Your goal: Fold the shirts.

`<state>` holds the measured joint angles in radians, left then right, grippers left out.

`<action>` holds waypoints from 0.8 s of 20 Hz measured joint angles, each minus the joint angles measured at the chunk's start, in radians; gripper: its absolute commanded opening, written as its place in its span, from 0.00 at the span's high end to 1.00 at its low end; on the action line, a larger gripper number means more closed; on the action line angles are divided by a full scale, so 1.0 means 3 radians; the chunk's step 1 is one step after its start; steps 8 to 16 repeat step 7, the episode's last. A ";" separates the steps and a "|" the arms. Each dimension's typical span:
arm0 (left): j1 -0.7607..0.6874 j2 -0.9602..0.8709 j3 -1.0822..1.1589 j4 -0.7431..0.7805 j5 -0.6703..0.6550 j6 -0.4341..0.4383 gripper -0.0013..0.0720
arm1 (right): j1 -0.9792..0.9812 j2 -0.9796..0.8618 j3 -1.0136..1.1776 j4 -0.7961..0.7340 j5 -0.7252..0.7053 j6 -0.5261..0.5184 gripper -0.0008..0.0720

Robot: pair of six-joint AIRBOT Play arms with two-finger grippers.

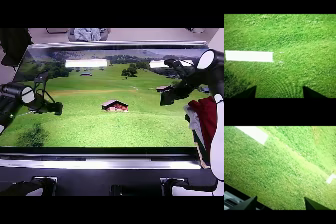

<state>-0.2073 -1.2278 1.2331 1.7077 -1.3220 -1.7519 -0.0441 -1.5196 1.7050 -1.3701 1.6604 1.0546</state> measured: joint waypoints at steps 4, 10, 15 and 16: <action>-0.0008 0.0014 -0.0048 0.0000 0.0027 -0.0013 0.00 | 0.0018 -0.0011 -0.0003 -0.0001 0.0029 0.0000 0.07; -0.0008 0.0019 -0.0060 0.0003 0.0032 -0.0020 0.00 | 0.0023 -0.0015 -0.0003 0.0000 0.0046 0.0000 0.07; -0.0008 0.0019 -0.0060 0.0003 0.0032 -0.0020 0.00 | 0.0023 -0.0015 -0.0003 0.0000 0.0046 0.0000 0.07; -0.0008 0.0019 -0.0060 0.0003 0.0032 -0.0020 0.00 | 0.0023 -0.0015 -0.0003 0.0000 0.0046 0.0000 0.07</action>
